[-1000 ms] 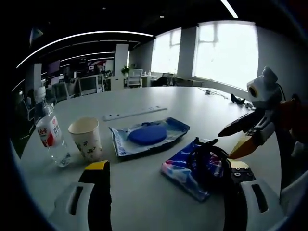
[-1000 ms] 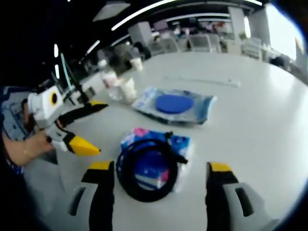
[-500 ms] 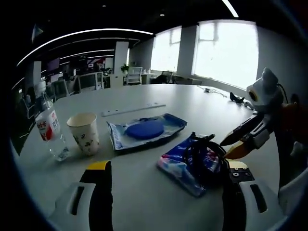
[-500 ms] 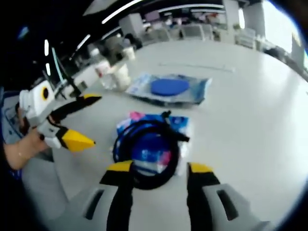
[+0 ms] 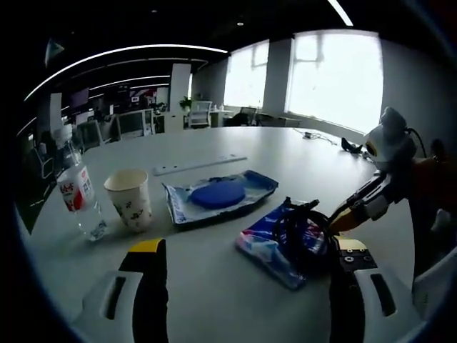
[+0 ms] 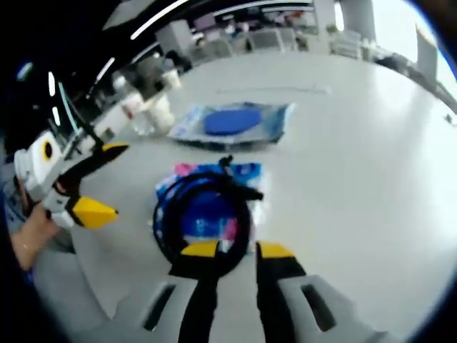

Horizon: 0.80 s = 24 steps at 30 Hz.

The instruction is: Arrange the tabletop items into an orderly group along one side of the table until the central work area is clear of visible clutter.

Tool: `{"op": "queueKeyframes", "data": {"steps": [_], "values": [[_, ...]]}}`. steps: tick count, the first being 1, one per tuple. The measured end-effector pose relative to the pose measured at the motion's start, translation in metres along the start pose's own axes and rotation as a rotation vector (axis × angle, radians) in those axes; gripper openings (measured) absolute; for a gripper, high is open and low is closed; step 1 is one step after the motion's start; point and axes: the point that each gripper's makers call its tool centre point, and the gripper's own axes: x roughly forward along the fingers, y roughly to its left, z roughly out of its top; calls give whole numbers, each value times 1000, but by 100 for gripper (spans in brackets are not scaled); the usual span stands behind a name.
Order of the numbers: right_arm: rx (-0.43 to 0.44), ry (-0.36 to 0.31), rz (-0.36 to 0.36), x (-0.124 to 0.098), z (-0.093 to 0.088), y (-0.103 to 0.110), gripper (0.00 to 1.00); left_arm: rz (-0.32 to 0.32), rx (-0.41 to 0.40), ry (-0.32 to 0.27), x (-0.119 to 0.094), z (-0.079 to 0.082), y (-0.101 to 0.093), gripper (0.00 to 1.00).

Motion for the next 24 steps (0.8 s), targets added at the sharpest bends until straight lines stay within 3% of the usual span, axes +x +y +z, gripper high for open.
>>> {"op": "queueKeyframes", "data": {"steps": [2,17,24], "values": [[12,-5,10,-1,0,2,6,0,-2,2,-1,0,0,94],[40,23,-5,4,0,1,4,-1,-18,-2,-3,-1,1,93],[99,14,-9,3,1,1,1,4,-20,-6,-6,0,4,92]]}}
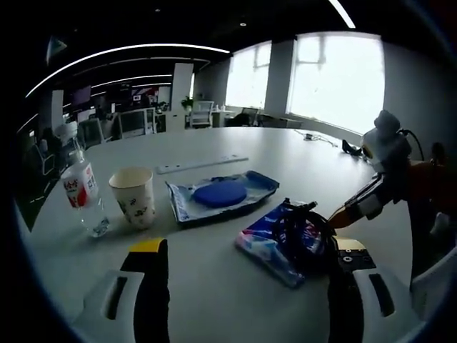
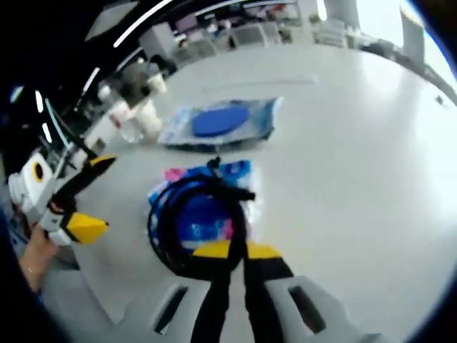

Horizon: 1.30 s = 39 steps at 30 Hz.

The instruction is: Arrange the tabletop items into an orderly group along one side of the table until the central work area is clear of visible clutter.

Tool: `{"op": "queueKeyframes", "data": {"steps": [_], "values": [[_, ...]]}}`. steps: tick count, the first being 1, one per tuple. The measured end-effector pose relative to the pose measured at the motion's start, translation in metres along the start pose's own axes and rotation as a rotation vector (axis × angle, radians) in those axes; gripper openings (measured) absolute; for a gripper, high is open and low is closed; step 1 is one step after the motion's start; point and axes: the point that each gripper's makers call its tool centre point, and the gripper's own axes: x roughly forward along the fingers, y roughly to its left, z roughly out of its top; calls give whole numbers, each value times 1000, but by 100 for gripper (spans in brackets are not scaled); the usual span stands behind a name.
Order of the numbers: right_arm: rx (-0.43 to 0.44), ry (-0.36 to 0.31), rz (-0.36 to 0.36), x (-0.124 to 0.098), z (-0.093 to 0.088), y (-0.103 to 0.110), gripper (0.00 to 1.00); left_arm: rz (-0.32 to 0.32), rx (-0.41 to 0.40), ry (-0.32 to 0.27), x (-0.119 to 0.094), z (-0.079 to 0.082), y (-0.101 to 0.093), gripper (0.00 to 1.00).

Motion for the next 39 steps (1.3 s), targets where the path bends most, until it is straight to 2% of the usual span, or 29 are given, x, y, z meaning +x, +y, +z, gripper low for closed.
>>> {"op": "queueKeyframes", "data": {"steps": [6,14,21,26,32,39], "values": [[60,-5,44,-5,2,8,0,7,-4,-6,-2,2,3,92],[78,-18,89,-13,5,22,0,14,-4,-19,-6,7,5,92],[93,-60,139,-26,16,32,0,20,-5,-24,-10,9,6,92],[74,-75,148,-33,20,39,0,22,-5,-28,-11,11,7,92],[85,-105,196,-44,30,52,0,26,-5,-38,-14,15,9,92],[52,-121,225,-57,39,63,0,32,-8,-42,-17,16,10,92]]}}
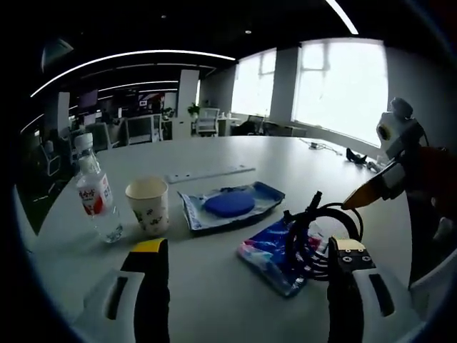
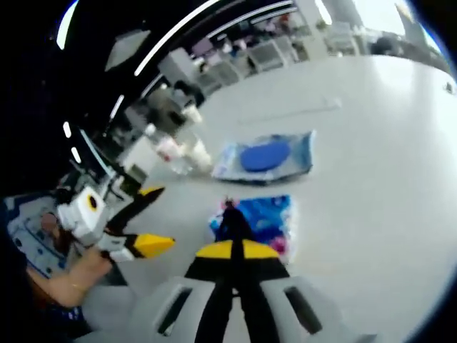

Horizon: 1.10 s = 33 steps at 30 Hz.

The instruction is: Arrange the tabletop items into an orderly group along one side of the table until the central work area is clear of visible clutter.

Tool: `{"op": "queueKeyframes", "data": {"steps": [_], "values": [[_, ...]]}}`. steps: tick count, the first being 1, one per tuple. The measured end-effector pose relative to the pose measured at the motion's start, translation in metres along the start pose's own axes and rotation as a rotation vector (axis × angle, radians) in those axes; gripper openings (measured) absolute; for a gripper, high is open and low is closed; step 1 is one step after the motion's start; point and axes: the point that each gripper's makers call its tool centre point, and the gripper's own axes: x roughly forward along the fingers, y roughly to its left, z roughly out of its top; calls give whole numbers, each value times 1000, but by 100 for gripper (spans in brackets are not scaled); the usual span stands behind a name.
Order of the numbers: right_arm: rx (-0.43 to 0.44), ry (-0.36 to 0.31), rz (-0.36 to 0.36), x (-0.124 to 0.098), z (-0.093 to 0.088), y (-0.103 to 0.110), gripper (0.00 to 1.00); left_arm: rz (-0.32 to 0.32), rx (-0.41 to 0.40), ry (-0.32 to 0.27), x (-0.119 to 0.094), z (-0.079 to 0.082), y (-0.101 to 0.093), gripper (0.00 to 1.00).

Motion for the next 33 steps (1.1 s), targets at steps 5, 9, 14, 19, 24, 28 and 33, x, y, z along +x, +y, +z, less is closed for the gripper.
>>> {"op": "queueKeyframes", "data": {"steps": [5,9,14,19,24,28,33], "values": [[-18,-20,10,-9,7,8,0,-3,4,-4,-1,2,-1,92],[-24,-43,16,-19,14,11,0,-5,6,-4,-2,2,-2,92],[-20,-79,13,-33,25,10,0,-8,9,-2,-2,2,-3,92],[-19,-117,0,-45,36,7,0,-12,10,-3,-2,2,-5,92],[-21,-146,-32,-54,46,-3,0,-11,11,-4,-3,2,-5,92],[-18,-157,-60,-60,52,-11,0,-10,11,1,-3,2,-5,91],[-25,-163,-94,-64,55,-21,0,-15,11,7,-4,0,-7,91]]}}
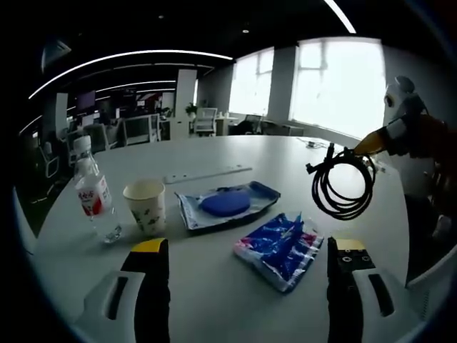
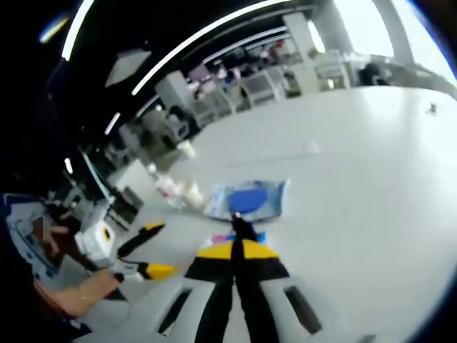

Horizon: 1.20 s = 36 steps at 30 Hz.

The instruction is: Arrange the tabletop items into an orderly group along one side of the table until the central work area is clear of visible clutter.

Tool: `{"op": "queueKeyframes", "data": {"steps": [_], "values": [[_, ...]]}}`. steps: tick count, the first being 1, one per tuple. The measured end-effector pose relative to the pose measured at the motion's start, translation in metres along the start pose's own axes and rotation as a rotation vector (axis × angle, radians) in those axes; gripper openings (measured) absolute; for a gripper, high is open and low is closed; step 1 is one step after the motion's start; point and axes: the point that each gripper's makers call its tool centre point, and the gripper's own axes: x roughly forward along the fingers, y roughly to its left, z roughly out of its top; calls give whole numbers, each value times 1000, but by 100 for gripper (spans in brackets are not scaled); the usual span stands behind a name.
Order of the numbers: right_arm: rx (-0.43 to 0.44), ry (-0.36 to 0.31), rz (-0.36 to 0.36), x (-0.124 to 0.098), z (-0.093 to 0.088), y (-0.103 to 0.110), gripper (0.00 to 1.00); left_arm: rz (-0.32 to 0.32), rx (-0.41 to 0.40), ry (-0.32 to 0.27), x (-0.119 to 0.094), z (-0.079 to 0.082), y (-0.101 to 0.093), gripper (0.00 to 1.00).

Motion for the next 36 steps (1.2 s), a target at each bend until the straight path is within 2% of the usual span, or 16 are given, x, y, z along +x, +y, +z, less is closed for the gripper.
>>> {"op": "queueKeyframes", "data": {"steps": [9,20,27,31,36], "values": [[-22,46,-52,6,-7,-18,0,-6,-6,-13,-1,3,-2,92],[-6,108,-36,20,-19,-29,0,6,-7,-8,-2,1,2,92],[-16,140,-17,24,-26,-26,0,4,-1,-4,-1,0,3,92],[12,166,-10,33,-32,-33,0,4,-1,-2,-1,0,3,92],[32,159,-7,38,-26,-43,0,7,0,-5,-2,2,5,92]]}}
